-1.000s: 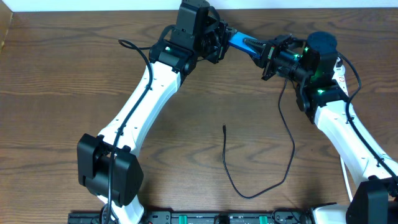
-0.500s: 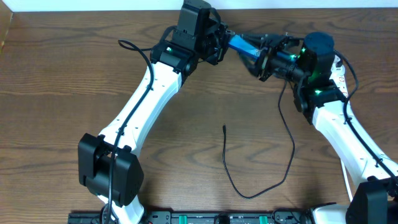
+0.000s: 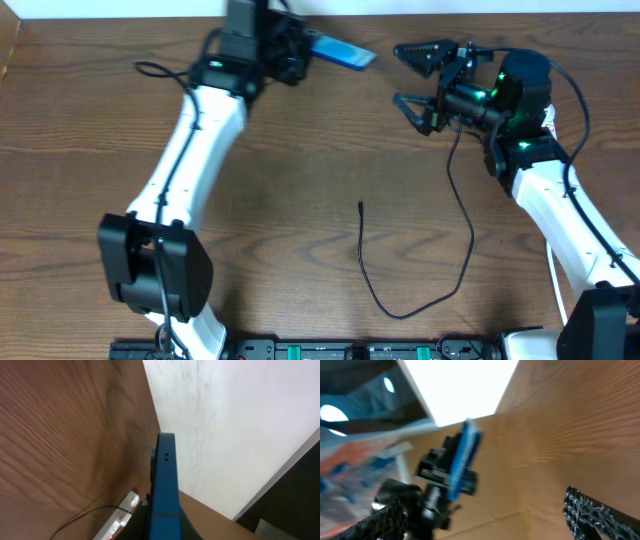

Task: Plug charger to phone and switch on socket
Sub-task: 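Release the phone from the right gripper and pull the left gripper back left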

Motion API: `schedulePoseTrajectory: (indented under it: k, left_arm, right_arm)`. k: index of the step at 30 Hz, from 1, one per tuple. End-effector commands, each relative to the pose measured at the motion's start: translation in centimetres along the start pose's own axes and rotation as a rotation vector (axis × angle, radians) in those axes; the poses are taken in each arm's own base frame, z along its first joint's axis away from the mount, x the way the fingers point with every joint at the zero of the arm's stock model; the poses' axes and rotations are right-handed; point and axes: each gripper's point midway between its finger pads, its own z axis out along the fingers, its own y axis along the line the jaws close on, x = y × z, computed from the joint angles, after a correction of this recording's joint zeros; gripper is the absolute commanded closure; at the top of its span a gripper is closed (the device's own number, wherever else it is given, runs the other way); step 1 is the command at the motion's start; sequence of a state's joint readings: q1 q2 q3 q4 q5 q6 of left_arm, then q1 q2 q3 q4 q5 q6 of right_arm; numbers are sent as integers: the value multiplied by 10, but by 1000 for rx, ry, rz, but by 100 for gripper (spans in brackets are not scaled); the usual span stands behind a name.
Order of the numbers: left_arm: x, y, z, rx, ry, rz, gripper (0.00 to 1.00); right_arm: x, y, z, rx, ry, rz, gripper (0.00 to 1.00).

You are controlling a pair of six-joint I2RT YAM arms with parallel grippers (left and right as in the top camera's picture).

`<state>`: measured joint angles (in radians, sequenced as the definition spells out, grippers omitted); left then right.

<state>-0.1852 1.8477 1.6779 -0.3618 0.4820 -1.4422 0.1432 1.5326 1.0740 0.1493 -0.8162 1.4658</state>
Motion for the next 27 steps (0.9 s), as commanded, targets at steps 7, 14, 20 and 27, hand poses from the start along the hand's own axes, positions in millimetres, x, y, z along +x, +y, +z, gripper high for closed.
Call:
schedulePoseTrajectory:
  k: [7, 14, 20, 27]
  left_arm:
    - [-12, 21, -57, 15, 298, 193, 93]
    - [-9, 41, -84, 75, 429, 471, 92]
    - [0, 62, -91, 59, 478, 630, 92]
    - [5, 71, -95, 64, 505, 758, 92]
  right_arm:
    - [0, -47, -11, 190, 12, -245, 1]
    - [5, -59, -6, 248, 16, -363, 1]
    - [13, -55, 1, 246, 37, -428, 1]
    - [6, -50, -12, 459, -24, -520, 1]
